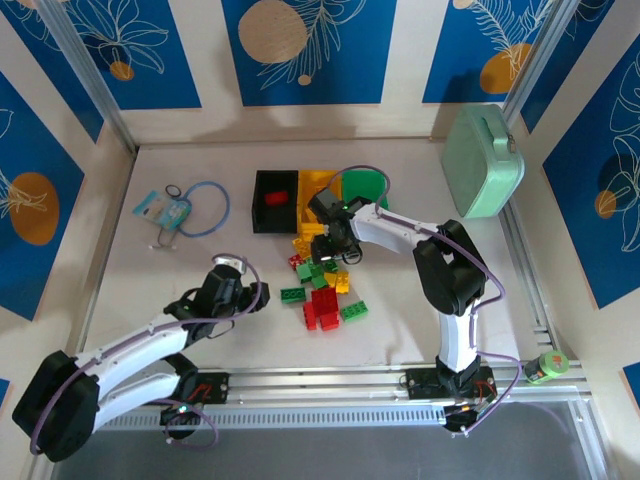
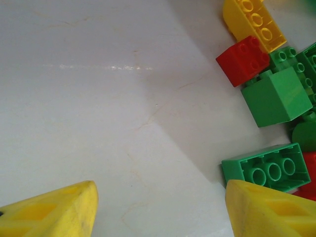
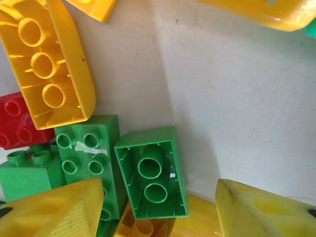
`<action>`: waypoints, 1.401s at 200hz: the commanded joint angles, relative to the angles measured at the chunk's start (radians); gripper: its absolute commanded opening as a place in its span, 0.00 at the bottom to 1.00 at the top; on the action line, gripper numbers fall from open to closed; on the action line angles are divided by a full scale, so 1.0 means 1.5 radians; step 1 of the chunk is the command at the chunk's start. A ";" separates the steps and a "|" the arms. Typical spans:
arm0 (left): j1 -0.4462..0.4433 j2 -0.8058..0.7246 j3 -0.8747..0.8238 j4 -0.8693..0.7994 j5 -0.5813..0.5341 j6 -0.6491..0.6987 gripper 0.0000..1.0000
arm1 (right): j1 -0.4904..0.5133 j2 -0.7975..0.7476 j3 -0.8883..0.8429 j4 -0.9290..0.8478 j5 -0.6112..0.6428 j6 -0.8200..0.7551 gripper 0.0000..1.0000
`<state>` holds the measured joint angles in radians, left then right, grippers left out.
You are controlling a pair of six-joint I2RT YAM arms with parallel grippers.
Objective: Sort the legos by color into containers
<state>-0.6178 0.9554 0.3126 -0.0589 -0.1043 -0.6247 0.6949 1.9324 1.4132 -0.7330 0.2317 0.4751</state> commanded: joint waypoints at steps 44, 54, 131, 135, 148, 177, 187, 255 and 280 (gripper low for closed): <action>-0.005 0.010 0.009 0.010 0.005 -0.012 0.68 | -0.012 0.032 -0.007 0.001 -0.007 0.012 0.57; -0.005 0.012 0.010 0.012 0.006 -0.011 0.68 | -0.012 0.035 -0.009 0.002 -0.009 0.011 0.57; -0.008 0.029 0.020 0.018 0.005 -0.010 0.68 | -0.011 0.051 -0.029 0.011 -0.009 0.013 0.50; -0.008 0.029 0.020 0.017 0.005 -0.009 0.68 | -0.011 0.050 -0.029 0.010 -0.008 0.014 0.48; -0.008 0.030 0.022 0.018 0.005 -0.010 0.68 | -0.011 0.043 -0.030 0.009 -0.006 0.014 0.40; -0.009 0.034 0.023 0.021 0.004 -0.009 0.67 | -0.010 0.023 -0.027 -0.002 0.008 0.018 0.33; -0.009 0.034 0.024 0.021 0.005 -0.006 0.67 | -0.010 0.011 -0.024 -0.008 0.014 0.018 0.33; -0.027 0.036 0.038 0.021 0.017 0.027 0.68 | -0.046 -0.091 0.037 -0.050 0.060 -0.015 0.33; -0.050 0.033 0.042 0.026 0.020 0.038 0.68 | -0.113 -0.084 0.075 -0.062 0.038 -0.033 0.33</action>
<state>-0.6598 1.0054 0.3462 -0.0364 -0.0937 -0.5999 0.6186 1.8153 1.4662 -0.7815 0.2886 0.4652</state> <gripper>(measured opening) 0.677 0.334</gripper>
